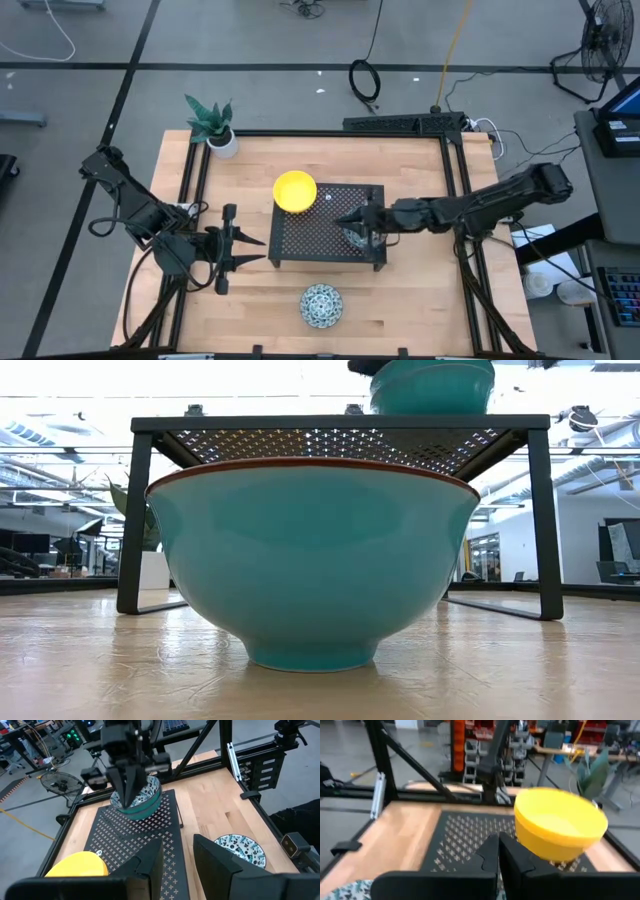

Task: Pick & Place Mini bowls
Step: Stack the left white patterned bowl on top of the white patterned bowl

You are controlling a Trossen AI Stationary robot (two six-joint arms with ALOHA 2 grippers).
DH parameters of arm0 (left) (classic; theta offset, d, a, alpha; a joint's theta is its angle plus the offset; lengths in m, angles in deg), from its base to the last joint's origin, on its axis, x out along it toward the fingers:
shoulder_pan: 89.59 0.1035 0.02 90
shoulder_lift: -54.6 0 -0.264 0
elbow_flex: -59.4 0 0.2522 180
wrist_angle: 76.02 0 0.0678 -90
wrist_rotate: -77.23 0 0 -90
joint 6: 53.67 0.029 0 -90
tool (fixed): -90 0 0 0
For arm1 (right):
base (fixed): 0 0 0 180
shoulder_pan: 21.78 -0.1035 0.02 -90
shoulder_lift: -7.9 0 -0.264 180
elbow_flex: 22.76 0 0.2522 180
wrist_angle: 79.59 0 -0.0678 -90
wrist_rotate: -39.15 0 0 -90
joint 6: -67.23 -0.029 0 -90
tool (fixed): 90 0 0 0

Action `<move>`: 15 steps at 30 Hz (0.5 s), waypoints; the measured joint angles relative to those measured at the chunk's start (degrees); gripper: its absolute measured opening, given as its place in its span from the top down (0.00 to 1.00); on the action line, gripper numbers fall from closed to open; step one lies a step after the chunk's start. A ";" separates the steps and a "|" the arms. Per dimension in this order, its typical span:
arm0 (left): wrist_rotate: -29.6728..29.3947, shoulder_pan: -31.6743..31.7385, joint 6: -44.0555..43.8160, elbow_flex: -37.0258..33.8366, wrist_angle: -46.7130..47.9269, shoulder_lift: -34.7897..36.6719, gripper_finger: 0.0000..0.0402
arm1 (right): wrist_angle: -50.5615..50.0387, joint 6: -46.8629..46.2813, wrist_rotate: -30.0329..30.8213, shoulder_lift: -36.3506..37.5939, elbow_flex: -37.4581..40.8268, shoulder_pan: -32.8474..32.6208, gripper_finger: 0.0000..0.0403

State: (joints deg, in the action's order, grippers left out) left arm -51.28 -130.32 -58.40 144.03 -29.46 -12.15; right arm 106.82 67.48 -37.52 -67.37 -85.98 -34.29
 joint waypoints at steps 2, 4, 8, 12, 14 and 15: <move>0.00 0.00 0.00 0.00 0.00 -0.02 0.72 | -0.28 -0.74 -0.05 -1.12 0.01 0.24 1.00; 0.01 -0.01 0.00 0.00 -0.01 0.00 0.72 | -0.15 -0.99 -0.06 -1.80 0.02 0.24 1.00; 0.00 -0.01 0.00 0.00 -0.01 0.00 0.72 | -0.12 -0.82 -0.04 -2.46 0.02 0.20 1.00; 0.00 -0.01 0.00 0.00 -0.01 -0.02 0.72 | 1.47 -0.38 -0.05 -0.76 0.02 0.18 1.00; 0.00 0.00 0.00 0.00 -0.02 -0.01 0.72 | 1.25 0.17 -0.03 0.14 0.02 -0.01 1.00; 0.00 -0.02 0.00 0.02 -0.01 0.00 0.72 | 1.25 0.39 0.02 0.26 0.00 -0.21 1.00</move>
State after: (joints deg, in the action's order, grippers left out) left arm -51.28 -130.34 -58.40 144.05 -29.46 -12.15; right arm 108.07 67.87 -37.50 -67.11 -85.98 -34.50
